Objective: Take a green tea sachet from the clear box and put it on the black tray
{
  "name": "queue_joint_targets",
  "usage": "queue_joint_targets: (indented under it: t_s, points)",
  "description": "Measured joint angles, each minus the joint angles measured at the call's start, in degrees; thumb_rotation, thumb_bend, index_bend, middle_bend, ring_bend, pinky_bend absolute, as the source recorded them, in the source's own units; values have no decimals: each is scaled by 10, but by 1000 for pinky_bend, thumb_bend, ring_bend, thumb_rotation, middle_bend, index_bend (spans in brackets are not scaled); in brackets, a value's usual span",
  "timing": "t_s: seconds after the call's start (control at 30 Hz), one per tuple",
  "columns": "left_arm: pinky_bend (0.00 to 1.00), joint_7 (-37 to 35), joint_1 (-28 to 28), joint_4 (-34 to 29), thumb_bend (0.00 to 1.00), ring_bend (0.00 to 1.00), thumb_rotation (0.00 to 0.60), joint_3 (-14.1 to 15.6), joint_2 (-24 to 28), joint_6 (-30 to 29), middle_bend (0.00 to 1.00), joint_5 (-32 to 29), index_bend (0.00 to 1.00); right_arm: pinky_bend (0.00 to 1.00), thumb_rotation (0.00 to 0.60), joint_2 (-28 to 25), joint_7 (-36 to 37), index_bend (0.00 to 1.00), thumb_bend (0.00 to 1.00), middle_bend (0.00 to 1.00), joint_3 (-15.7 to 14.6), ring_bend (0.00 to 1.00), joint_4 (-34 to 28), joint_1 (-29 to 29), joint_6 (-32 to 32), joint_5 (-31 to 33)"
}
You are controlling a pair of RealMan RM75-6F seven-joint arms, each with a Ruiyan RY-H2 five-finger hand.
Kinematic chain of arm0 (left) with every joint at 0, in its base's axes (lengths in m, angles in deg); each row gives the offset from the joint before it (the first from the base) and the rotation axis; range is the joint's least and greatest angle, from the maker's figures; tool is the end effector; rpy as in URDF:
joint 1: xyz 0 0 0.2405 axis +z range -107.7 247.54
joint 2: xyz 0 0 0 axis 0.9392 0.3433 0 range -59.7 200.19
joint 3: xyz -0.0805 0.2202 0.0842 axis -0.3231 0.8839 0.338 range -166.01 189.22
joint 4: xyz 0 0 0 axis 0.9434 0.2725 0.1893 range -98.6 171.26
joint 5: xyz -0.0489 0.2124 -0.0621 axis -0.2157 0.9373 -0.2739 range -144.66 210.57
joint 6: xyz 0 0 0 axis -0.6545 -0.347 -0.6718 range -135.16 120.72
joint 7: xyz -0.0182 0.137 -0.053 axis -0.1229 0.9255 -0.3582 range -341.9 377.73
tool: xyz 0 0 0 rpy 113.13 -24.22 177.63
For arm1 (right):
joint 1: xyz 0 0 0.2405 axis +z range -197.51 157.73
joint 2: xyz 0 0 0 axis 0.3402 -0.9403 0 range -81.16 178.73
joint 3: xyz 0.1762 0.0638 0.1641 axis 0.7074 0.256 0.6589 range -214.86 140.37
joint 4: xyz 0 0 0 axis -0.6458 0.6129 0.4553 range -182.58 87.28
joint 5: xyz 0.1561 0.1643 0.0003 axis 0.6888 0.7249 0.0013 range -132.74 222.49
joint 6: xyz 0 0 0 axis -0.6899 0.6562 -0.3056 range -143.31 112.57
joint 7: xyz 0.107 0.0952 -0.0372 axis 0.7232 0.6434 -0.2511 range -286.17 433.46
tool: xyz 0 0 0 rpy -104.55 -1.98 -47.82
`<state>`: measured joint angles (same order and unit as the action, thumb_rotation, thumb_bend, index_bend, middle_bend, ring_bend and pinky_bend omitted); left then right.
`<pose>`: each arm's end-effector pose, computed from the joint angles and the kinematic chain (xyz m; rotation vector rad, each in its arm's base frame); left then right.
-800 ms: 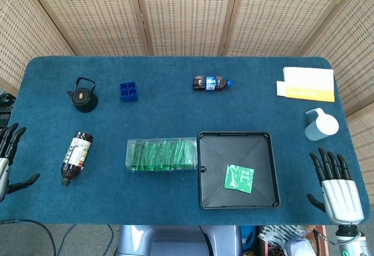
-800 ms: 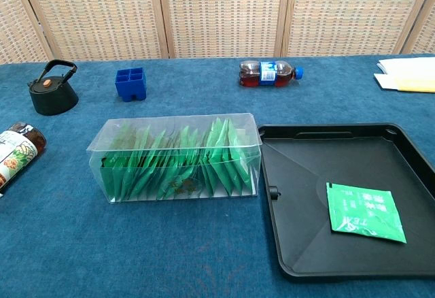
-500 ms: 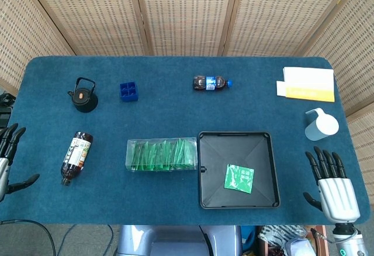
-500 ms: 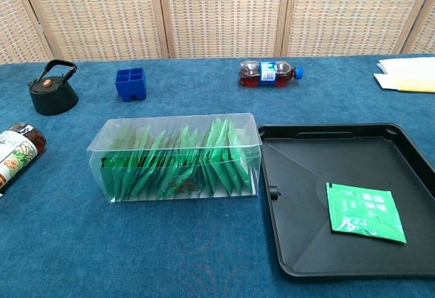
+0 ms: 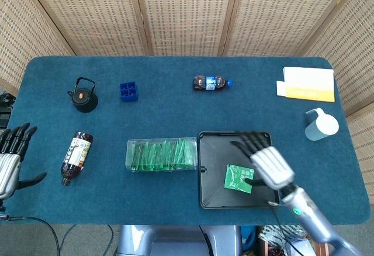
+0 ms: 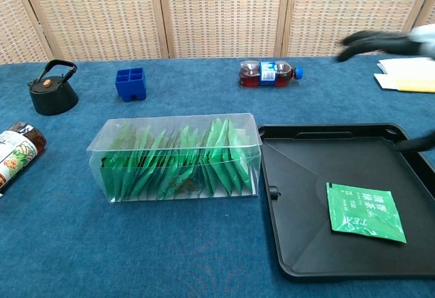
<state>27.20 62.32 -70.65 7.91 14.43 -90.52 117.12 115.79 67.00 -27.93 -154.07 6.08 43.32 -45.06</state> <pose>-0.2630 0.1978 0.1601 -1.4361 -0.8586 -0.8861 -0.1537 -0.2660 0.0587 1.9494 -0.9153 1.1161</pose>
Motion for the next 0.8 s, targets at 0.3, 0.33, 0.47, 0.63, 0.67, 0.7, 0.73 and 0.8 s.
queue_joint_targets:
  t_s: [0.3, 0.33, 0.47, 0.63, 0.67, 0.7, 0.73, 0.8]
  points:
    - [0, -5, -9, 11, 29, 0, 600, -3, -7, 17, 0, -12, 0, 0, 600, 122, -96, 199, 187, 0, 50, 0, 29, 137, -114, 155]
    - [0, -4, -10, 12, 29, 0, 600, -3, -8, 18, 0, -13, 0, 0, 600, 133, -109, 201, 189, 0, 53, 0, 33, 148, -118, 172]
    - [0, -4, -11, 13, 29, 0, 600, -4, -9, 21, 0, -18, 0, 0, 600, 177, -169, 207, 195, 0, 67, 0, 49, 186, -125, 255]
    - [0, -7, -13, 14, 30, 0, 600, -5, -8, 24, 0, -24, 0, 0, 600, 225, -237, 207, 198, 0, 78, 0, 69, 238, -115, 348]
    - [0, -8, -13, 14, 30, 0, 600, -5, -7, 24, 0, -24, 0, 0, 600, 234, -246, 207, 198, 0, 79, 0, 73, 247, -110, 365]
    - [0, -10, -13, 14, 30, 0, 600, -5, -7, 25, 0, -25, 0, 0, 600, 240, -252, 207, 198, 0, 80, 0, 76, 254, -106, 377]
    - [0, -11, -13, 14, 30, 0, 600, -5, -6, 26, 0, -26, 0, 0, 600, 247, -259, 207, 198, 0, 80, 0, 78, 261, -102, 388]
    - [0, -14, -14, 15, 30, 0, 600, -6, -5, 26, 0, -27, 0, 0, 600, 261, -273, 208, 203, 0, 79, 0, 84, 278, -90, 410]
